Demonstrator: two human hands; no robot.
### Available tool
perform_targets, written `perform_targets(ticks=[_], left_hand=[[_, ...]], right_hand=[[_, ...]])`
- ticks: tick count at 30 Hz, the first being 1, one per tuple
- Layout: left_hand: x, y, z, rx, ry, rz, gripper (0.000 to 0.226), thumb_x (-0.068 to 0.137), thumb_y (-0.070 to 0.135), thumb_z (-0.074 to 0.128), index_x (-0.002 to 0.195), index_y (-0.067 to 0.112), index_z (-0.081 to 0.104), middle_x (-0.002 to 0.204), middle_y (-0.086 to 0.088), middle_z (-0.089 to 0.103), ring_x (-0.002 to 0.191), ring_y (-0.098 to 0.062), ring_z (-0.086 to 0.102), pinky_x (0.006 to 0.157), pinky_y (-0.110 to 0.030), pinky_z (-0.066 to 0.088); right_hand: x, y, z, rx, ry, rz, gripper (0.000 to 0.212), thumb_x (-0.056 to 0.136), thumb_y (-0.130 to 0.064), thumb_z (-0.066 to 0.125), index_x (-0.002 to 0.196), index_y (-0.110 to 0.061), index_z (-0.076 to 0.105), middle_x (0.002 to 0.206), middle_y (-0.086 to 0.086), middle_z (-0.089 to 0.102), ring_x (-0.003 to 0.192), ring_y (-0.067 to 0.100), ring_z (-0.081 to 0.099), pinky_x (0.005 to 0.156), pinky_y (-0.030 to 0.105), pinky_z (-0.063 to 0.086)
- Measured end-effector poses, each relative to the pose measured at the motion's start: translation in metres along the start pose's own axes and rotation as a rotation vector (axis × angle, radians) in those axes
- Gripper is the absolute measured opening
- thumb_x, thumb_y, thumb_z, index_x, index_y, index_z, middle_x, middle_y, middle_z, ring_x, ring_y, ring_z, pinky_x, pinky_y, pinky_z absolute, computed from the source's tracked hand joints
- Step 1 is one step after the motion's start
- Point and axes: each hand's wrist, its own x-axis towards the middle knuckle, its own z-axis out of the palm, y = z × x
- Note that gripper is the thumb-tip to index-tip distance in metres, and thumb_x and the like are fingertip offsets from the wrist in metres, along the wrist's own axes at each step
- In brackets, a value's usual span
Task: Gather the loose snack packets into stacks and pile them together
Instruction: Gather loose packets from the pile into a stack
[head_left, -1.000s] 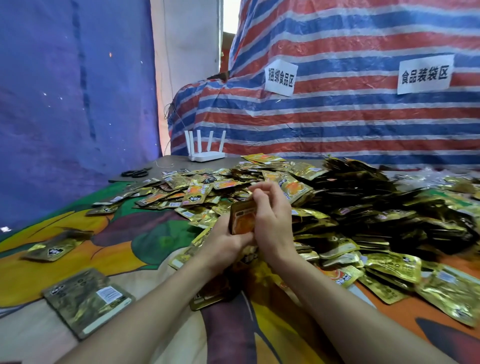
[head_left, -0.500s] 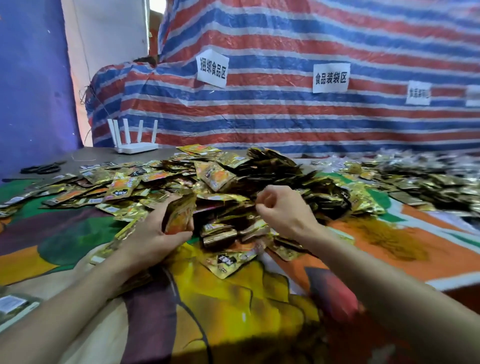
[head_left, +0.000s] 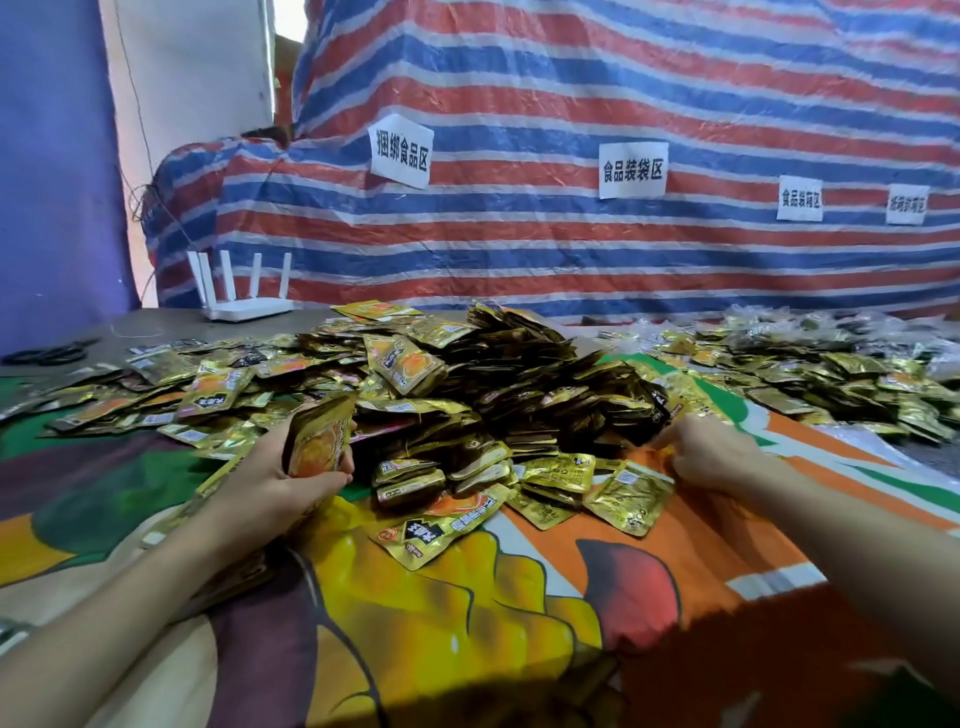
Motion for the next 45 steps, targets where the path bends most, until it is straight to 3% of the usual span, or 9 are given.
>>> perform_targets(ticks=[5, 14, 19, 24, 26, 29, 35, 41, 45], left_hand=[[0.001, 0.001, -0.002, -0.003, 0.018, 0.021, 0.052, 0.061, 0.035, 0.075, 0.101, 0.003, 0.065, 0.087, -0.012, 0.069, 0.088, -0.039, 0.065, 0.086, -0.052, 0.050], [0.003, -0.001, -0.005, -0.059, 0.092, -0.019, 0.020, 0.064, 0.012, 0.075, 0.084, 0.016, 0.073, 0.082, -0.007, 0.073, 0.088, -0.032, 0.072, 0.090, -0.048, 0.054], [0.003, 0.010, -0.004, -0.323, 0.079, -0.102, 0.050, 0.065, -0.004, 0.074, 0.113, 0.003, 0.066, 0.088, -0.015, 0.069, 0.086, -0.034, 0.072, 0.076, -0.036, 0.060], [0.001, 0.020, -0.007, -0.469, 0.059, -0.264, 0.055, 0.066, 0.000, 0.071, 0.121, 0.003, 0.064, 0.120, -0.012, 0.072, 0.092, -0.027, 0.071, 0.080, -0.046, 0.058], [0.001, 0.022, -0.009, -0.557, 0.088, -0.309, 0.047, 0.070, 0.001, 0.069, 0.116, 0.006, 0.069, 0.123, -0.013, 0.071, 0.103, -0.031, 0.071, 0.092, -0.055, 0.054], [0.003, 0.026, -0.012, -0.675, 0.155, -0.332, 0.027, 0.071, 0.005, 0.063, 0.089, 0.015, 0.082, 0.103, -0.013, 0.076, 0.083, -0.028, 0.075, 0.074, -0.047, 0.062], [0.006, 0.032, -0.024, -0.632, 0.342, -0.392, 0.023, 0.067, 0.003, 0.068, 0.083, 0.012, 0.081, 0.095, -0.021, 0.073, 0.083, -0.037, 0.070, 0.076, -0.049, 0.059], [0.009, 0.025, -0.023, -0.355, 0.432, -0.364, 0.013, 0.082, -0.009, 0.066, 0.075, 0.002, 0.070, 0.057, 0.000, 0.070, 0.046, -0.005, 0.065, 0.038, -0.016, 0.045], [0.009, 0.023, -0.027, -0.439, 0.400, -0.407, 0.022, 0.082, -0.008, 0.063, 0.097, 0.004, 0.074, 0.082, -0.008, 0.077, 0.071, -0.017, 0.073, 0.059, -0.027, 0.059]], right_hand=[[0.009, -0.007, 0.006, -0.043, 0.141, 0.070, 0.027, 0.086, -0.015, 0.063, 0.103, -0.029, 0.078, 0.098, -0.001, 0.074, 0.092, 0.024, 0.068, 0.073, 0.036, 0.059], [0.001, -0.020, -0.026, 0.242, 0.337, 0.194, 0.008, 0.085, -0.017, 0.066, 0.082, -0.014, 0.074, 0.077, 0.009, 0.068, 0.073, 0.030, 0.062, 0.069, 0.037, 0.052], [-0.014, -0.074, -0.051, 0.519, 0.395, -0.167, 0.016, 0.097, -0.018, 0.061, 0.097, -0.011, 0.075, 0.090, 0.003, 0.071, 0.080, 0.018, 0.065, 0.071, 0.033, 0.057], [-0.046, -0.180, -0.051, 0.925, 0.097, -0.517, 0.006, 0.093, -0.027, 0.071, 0.091, -0.023, 0.075, 0.084, -0.007, 0.073, 0.069, -0.006, 0.064, 0.060, 0.011, 0.047], [-0.051, -0.223, -0.042, 1.061, 0.007, -0.559, 0.007, 0.091, -0.025, 0.074, 0.084, -0.024, 0.075, 0.078, -0.008, 0.072, 0.057, -0.009, 0.060, 0.052, 0.007, 0.042], [-0.050, -0.276, -0.029, 1.190, -0.042, -0.581, 0.009, 0.088, -0.022, 0.078, 0.082, -0.015, 0.078, 0.071, -0.007, 0.072, 0.059, -0.005, 0.061, 0.053, 0.009, 0.042], [-0.042, -0.315, -0.009, 1.116, 0.225, -0.625, 0.012, 0.092, -0.024, 0.074, 0.098, -0.017, 0.081, 0.088, -0.010, 0.075, 0.083, 0.003, 0.068, 0.073, 0.020, 0.054], [-0.042, -0.313, 0.004, 1.020, 0.324, -0.716, 0.008, 0.090, -0.021, 0.076, 0.095, -0.015, 0.080, 0.085, -0.006, 0.073, 0.077, 0.003, 0.063, 0.066, 0.016, 0.049], [-0.039, -0.306, 0.005, 1.004, 0.330, -0.697, 0.005, 0.094, -0.019, 0.072, 0.094, -0.020, 0.077, 0.084, -0.013, 0.069, 0.073, -0.008, 0.059, 0.064, 0.009, 0.043]])
